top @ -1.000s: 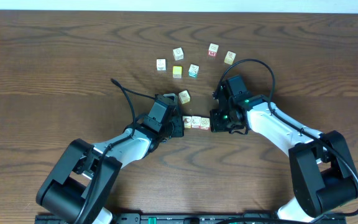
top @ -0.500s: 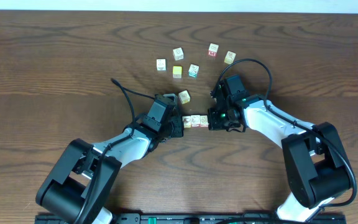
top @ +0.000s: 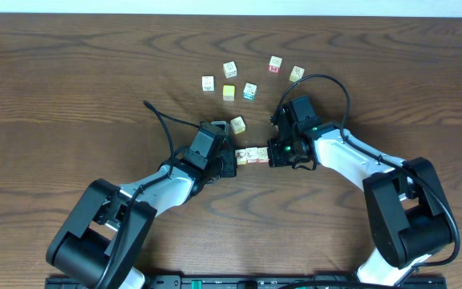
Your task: Lift 3 blocks
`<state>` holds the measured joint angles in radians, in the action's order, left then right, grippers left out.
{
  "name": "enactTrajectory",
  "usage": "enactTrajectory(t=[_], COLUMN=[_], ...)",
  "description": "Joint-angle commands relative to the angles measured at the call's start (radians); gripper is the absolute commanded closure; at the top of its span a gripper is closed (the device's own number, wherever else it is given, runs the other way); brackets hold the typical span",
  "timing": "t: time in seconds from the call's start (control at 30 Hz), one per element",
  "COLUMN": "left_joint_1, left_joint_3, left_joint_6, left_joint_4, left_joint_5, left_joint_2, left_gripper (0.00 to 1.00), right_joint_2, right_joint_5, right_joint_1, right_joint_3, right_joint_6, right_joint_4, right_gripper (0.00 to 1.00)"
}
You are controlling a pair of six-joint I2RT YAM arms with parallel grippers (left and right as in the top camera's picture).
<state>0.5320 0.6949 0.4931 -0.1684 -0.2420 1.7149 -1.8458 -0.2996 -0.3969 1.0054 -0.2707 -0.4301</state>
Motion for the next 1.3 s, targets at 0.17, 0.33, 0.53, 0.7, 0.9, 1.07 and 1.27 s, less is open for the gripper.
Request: enactTrajectory(t=[0.17,0.33,0.53,0.7,0.9,1.07,1.27], left_joint_1=[0.002,0.002,0.002,0.002,0.004,0.004,0.004], left_joint_3=[0.020,0.020,0.022,0.023,0.023,0.023,0.023], left_joint_6=[0.025,0.040,0.043,0.042,0.039,0.039,0.039], left_joint_4=[-0.010,-0.014,-0.021,-0.025,-0.024,-0.024,-0.024], left_joint_5=[-0.035,-0.050,-0.066,-0.090,-0.090,-0.090,-0.091], left_joint_2=[0.010,0.010,0.009,0.008,-0.014,-0.039,-0.051], left_gripper=[0.93,0.93,0.93,0.93,0.93,0.93,0.93], right_joint_2=[-0.031,-0.030,-0.030,-0.030,-0.017,0.009,0.041], right_joint_5=[-0.005,-0.073,-0.123,-0.129,-0.132,-0.126,-0.116], right_joint_1=[-0.011,-0.011,-0.011,-0.011,-0.011,-0.011,-0.011], right_joint_3=[0.002,0.002,0.002,0.002,0.003,0.003,0.003], right_joint_6=[0.043,0.043,0.043,0.045,0.048,0.052,0.051], right_joint_4=[-0.007,0.003,0.009,0.011,0.006,-0.003,-0.019], right_gripper=[0.99,0.99,0.99,0.99,0.99,0.99,0.99])
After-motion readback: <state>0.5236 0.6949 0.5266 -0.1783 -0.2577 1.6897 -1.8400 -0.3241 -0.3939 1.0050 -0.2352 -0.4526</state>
